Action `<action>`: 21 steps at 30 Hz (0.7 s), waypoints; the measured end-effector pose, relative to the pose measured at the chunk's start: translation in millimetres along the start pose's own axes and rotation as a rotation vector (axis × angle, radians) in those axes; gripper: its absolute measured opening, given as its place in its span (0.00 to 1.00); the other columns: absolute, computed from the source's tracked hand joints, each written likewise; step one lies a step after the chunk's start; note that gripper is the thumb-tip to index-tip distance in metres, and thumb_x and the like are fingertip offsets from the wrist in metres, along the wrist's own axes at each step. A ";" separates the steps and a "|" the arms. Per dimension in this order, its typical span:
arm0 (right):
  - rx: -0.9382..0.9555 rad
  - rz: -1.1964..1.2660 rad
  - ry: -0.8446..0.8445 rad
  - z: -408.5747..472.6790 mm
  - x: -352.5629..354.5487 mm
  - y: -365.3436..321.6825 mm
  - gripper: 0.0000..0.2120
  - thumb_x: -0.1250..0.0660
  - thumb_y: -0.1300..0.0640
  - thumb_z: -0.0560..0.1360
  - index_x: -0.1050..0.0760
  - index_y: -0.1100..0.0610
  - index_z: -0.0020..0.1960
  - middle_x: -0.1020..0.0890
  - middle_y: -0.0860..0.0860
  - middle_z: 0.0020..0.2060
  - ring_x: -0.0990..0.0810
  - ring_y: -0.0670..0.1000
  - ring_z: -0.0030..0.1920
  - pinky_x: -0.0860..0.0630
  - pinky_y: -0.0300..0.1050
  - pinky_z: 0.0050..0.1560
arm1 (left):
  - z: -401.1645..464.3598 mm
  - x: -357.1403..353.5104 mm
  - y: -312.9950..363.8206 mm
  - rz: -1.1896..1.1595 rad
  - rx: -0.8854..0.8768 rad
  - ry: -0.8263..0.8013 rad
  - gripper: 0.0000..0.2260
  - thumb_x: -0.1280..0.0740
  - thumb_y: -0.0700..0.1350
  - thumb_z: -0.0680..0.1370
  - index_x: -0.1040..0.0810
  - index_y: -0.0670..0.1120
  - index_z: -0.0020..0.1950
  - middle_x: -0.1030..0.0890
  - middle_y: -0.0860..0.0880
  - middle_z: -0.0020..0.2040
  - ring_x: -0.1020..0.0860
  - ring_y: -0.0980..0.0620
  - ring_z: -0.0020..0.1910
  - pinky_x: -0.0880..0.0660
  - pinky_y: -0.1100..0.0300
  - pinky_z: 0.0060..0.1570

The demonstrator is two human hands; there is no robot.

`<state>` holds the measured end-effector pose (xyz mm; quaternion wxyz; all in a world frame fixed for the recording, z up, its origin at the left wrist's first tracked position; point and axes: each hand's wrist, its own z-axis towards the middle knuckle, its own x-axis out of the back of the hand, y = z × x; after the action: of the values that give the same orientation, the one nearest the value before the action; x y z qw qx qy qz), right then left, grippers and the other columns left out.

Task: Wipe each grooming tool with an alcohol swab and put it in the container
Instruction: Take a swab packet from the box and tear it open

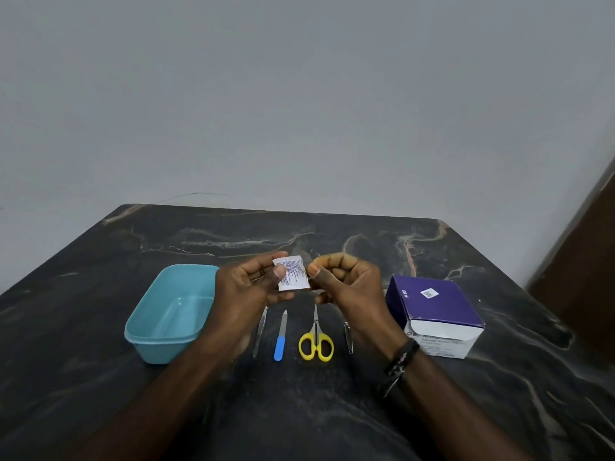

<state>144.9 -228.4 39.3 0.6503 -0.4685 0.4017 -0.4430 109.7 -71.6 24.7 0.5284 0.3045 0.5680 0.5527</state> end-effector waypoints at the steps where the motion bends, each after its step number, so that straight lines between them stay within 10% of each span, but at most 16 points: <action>1: -0.011 0.006 -0.007 -0.1 0.7 0.4 0.05 0.28 0.63 0.72 0.21 0.63 0.47 0.14 0.59 0.40 0.17 0.51 0.36 0.22 0.39 0.31 | -0.9 -1.1 -0.5 0.019 0.002 -0.006 0.10 0.32 0.35 0.75 0.18 0.41 0.55 0.14 0.44 0.46 0.15 0.47 0.44 0.17 0.57 0.38; 21: 0.147 -0.215 0.012 -3.6 0.0 8.3 0.12 0.35 0.73 0.73 0.20 0.59 0.39 0.16 0.56 0.39 0.16 0.50 0.36 0.20 0.39 0.32 | -5.4 -5.5 -8.1 0.027 -0.002 0.009 0.08 0.31 0.34 0.74 0.18 0.42 0.52 0.13 0.46 0.43 0.14 0.47 0.42 0.17 0.56 0.38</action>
<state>143.1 -228.0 30.3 0.6292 -0.4572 0.3194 -0.5413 108.0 -80.0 17.5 0.5187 0.3091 0.5654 0.5619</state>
